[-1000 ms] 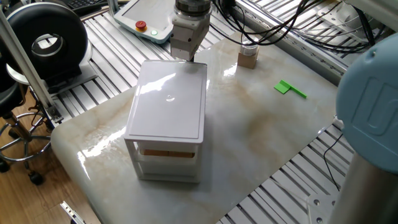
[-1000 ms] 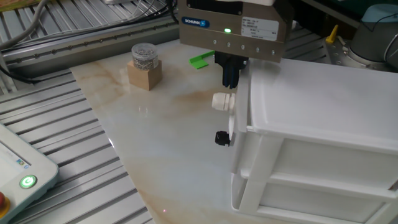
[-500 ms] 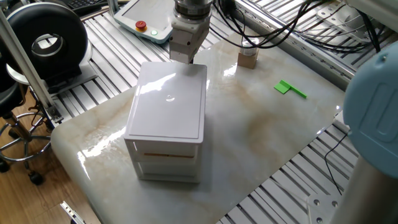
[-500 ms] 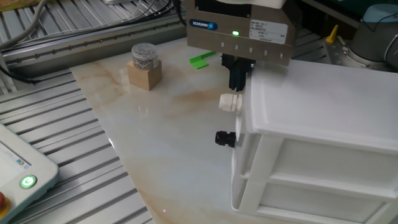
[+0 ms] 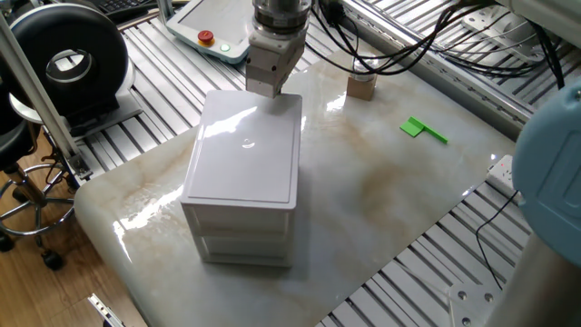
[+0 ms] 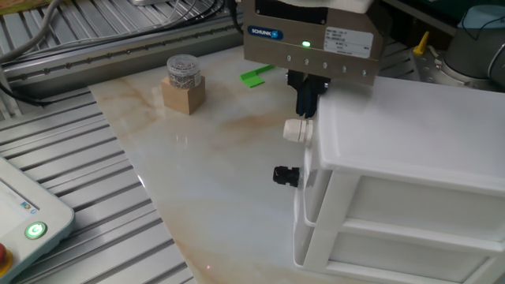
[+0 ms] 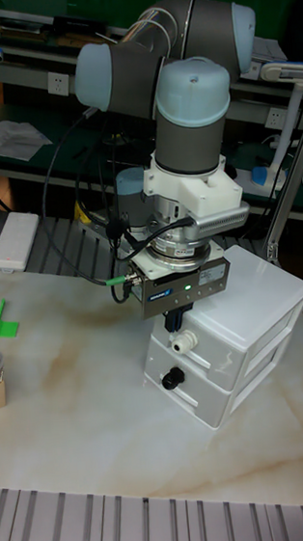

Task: Use the gripper to push and close the drawer

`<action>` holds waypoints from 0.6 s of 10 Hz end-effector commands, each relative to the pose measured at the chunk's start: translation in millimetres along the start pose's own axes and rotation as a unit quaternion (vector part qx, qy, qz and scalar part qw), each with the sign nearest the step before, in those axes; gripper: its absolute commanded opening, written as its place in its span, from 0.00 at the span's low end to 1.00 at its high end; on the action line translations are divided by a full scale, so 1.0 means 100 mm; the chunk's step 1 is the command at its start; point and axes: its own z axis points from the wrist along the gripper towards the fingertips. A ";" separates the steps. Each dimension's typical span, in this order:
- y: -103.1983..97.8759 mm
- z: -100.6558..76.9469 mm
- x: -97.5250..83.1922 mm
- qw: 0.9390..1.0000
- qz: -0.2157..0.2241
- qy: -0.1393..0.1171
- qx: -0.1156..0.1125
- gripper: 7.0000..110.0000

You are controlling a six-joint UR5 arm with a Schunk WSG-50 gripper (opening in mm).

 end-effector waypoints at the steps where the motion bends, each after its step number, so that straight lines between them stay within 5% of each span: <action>1: -0.03 -0.07 0.00 1.000 -0.005 -0.003 -0.010 0.00; 6: -0.19 -0.12 0.03 1.000 -0.027 0.004 0.012 0.00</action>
